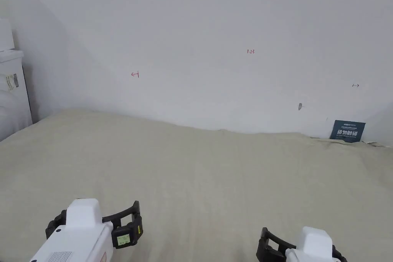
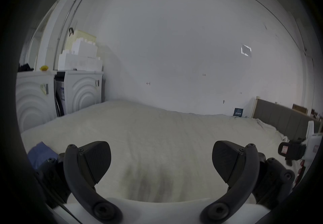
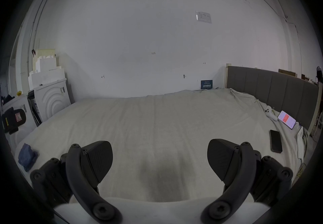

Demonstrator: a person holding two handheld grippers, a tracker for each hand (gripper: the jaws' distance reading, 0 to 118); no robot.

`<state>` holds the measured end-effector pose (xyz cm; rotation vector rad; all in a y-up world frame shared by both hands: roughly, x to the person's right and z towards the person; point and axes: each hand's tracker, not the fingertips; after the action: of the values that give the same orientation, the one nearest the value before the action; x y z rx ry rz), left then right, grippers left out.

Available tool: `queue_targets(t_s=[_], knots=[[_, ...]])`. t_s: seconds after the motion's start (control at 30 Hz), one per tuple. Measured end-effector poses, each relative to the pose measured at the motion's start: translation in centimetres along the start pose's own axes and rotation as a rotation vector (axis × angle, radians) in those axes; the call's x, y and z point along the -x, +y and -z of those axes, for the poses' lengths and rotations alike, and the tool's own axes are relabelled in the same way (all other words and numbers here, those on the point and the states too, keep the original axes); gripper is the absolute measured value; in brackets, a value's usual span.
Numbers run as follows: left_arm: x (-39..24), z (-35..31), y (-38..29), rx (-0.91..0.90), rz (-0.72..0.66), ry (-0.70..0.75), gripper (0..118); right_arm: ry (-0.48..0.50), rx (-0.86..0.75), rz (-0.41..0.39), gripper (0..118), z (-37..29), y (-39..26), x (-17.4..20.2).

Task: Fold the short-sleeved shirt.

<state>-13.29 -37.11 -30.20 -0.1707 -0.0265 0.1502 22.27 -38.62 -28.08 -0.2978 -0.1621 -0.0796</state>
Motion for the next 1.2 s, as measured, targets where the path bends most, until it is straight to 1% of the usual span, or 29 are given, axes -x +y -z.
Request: queue_targets(t_s=[0.13,0.23,0.33,0.4,0.53,0.6,0.7,0.83,0.93,1.07,1.2], knots=[[0.3,0.3,0.9,0.041,-0.103,-0.031,118,0.051,0.044,0.081,110,0.2,0.9,-0.1],[0.2,0.7,1.2,0.061,-0.135,-0.018,118,0.025,0.074,0.112,110,0.4,1.4,0.2],[0.0,0.9,1.3,0.071,-0.150,-0.012,118,-0.021,0.089,0.112,110,0.6,1.7,0.5],[0.0,0.9,1.3,0.070,-0.170,-0.014,118,-0.035,0.097,0.097,110,0.7,1.7,0.8],[0.5,0.7,1.1,0.019,-0.264,-0.080,118,-0.079,0.151,0.098,110,1.0,1.9,1.2],[0.6,0.5,0.9,-0.011,-0.291,-0.087,118,-0.089,0.164,0.086,110,1.1,1.8,1.5],[0.3,0.7,0.8,-0.011,-0.263,-0.041,118,-0.090,0.162,0.081,110,1.2,1.7,1.6],[0.1,0.8,0.3,-0.018,-0.209,-0.032,118,-0.081,0.167,0.093,110,1.2,1.8,1.6],[0.2,0.6,0.3,-0.022,-0.191,-0.055,118,-0.080,0.153,0.064,110,1.1,2.0,1.9],[-0.2,0.2,0.6,-0.043,-0.137,-0.028,118,-0.085,0.142,0.026,110,0.8,2.1,2.3],[-0.4,-0.1,0.9,-0.056,-0.066,-0.003,118,-0.107,0.143,0.032,110,0.9,2.1,2.1]])
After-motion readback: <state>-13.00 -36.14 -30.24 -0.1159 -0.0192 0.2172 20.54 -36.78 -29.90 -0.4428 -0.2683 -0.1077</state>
